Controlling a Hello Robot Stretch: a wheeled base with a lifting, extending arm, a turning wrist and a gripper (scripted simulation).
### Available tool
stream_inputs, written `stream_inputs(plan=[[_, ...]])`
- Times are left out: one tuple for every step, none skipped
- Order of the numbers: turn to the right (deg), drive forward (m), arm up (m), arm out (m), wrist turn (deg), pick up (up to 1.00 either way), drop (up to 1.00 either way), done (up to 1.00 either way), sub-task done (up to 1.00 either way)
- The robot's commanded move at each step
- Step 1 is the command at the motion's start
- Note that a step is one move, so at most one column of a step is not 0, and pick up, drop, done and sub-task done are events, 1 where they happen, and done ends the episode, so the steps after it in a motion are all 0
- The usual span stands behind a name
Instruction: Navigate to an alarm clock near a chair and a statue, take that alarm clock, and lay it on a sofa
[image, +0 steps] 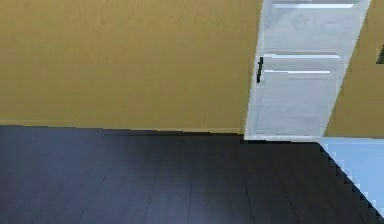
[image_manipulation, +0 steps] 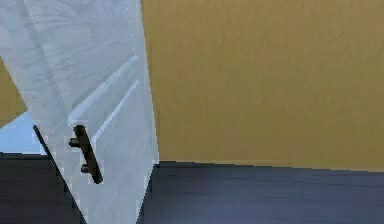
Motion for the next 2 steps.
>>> stream_inputs(plan=[[3.0,0.0,0.0,0.0,0.0,0.0,0.0,0.0,0.0],[0.0,0.55,0.0,0.0,0.0,0.0,0.0,0.0,0.0]])
